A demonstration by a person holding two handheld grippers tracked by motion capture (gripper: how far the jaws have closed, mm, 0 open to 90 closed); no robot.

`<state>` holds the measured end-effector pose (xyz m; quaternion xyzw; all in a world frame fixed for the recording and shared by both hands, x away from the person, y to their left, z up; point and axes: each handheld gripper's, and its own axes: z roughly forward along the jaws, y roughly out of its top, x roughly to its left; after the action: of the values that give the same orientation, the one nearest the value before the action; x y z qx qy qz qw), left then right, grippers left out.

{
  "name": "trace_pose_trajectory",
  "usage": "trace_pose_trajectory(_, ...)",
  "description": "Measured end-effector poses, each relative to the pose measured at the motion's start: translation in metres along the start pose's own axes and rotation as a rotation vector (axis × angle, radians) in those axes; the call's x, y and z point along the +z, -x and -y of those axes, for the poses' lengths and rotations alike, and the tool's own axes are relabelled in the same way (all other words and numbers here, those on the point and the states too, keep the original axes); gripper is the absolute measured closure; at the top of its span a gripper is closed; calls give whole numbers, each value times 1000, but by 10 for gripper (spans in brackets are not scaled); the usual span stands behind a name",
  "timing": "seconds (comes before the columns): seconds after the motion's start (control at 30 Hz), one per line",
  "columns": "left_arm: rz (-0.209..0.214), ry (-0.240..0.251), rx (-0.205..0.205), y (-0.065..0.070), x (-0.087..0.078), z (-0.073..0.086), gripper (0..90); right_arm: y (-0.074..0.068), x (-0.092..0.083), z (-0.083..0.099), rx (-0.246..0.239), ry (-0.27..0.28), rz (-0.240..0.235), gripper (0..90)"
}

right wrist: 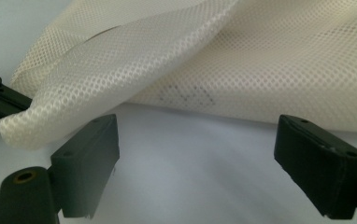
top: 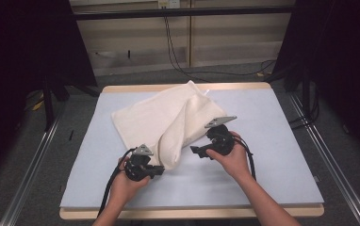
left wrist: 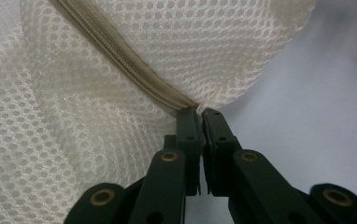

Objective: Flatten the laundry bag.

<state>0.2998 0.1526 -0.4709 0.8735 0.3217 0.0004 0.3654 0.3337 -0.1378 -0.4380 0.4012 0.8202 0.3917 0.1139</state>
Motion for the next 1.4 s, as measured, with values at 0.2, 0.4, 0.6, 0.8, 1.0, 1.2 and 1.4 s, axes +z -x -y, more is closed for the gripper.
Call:
trace_pose_trajectory(0.2, 10, -10, 22, 3, -1, -1, 864, -11, 15, -10, 7, 14, -37, 148)
trace_pose_trajectory(0.4, 18, -19, 33, 3, 1, -1, 864, -18, 23, -19, 27, 29, -53, 162)
trace_pose_trajectory(0.6, 17, -22, 36, 3, 2, -2, 864, -27, 38, -19, 47, -59, -88, 313)
trace_pose_trajectory(0.8, 25, -19, 33, 1, 2, -2, 862, -34, 39, -16, 14, -83, -162, 808)
trace_pose_trajectory(1.0, 35, 32, -17, 0, -7, -5, 820, -37, 30, -13, -15, -75, -162, 869)
trace_pose_trajectory(1.2, 13, 136, -99, -14, -26, -6, 732, -40, 16, 5, -20, -51, -168, 868)
trace_pose_trajectory(1.4, -36, 186, -108, -19, -24, -9, 577, -42, 11, 22, -3, -46, -166, 863)
